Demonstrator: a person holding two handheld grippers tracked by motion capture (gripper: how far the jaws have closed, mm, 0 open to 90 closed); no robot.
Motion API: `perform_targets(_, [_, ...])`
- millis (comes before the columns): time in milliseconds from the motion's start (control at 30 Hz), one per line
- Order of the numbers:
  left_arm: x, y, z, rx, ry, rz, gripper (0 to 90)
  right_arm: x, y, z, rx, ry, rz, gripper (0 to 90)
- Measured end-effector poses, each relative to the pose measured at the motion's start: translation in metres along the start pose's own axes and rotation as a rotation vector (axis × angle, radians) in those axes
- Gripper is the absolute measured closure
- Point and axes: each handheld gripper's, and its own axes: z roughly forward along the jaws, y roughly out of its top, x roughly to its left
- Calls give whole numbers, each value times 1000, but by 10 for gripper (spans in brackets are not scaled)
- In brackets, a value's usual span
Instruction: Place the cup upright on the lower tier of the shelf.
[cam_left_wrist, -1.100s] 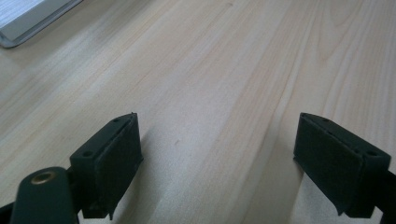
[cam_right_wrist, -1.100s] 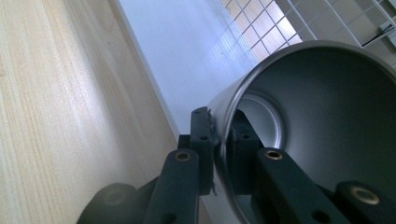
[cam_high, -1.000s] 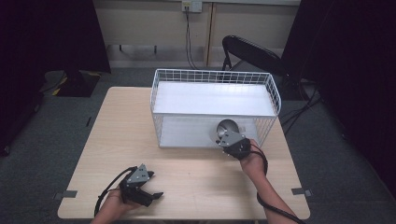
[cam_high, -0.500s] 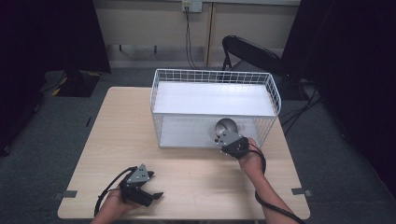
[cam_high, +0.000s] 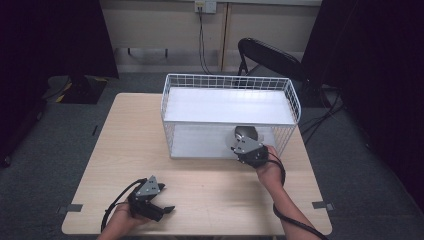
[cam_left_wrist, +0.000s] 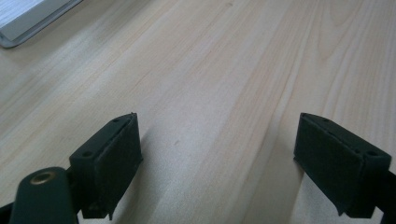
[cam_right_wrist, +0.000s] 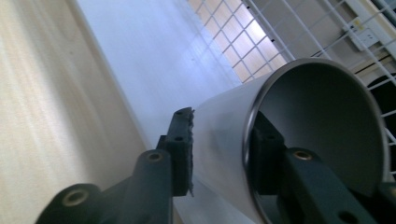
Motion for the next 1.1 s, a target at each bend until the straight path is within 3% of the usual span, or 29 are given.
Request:
perform_targets(267, [0,0,0,0,0,0,142,-3,3,-2,-21,-43,22,398])
perform_targets(367, [0,0,0,0,0,0,142,-6,6,-5,-48,-53,32,374])
perform_targets(467, [0,0,0,0,0,0,142,-6,7,-6,-34,-56,17,362])
perform_targets(633, [0,0,0,0,0,0,142,-7,5,-6,-42,-69,36,327])
perform_targets(1100, [0,0,0,0,-1,0,140,-11,14,-16,-59,-6,109,233])
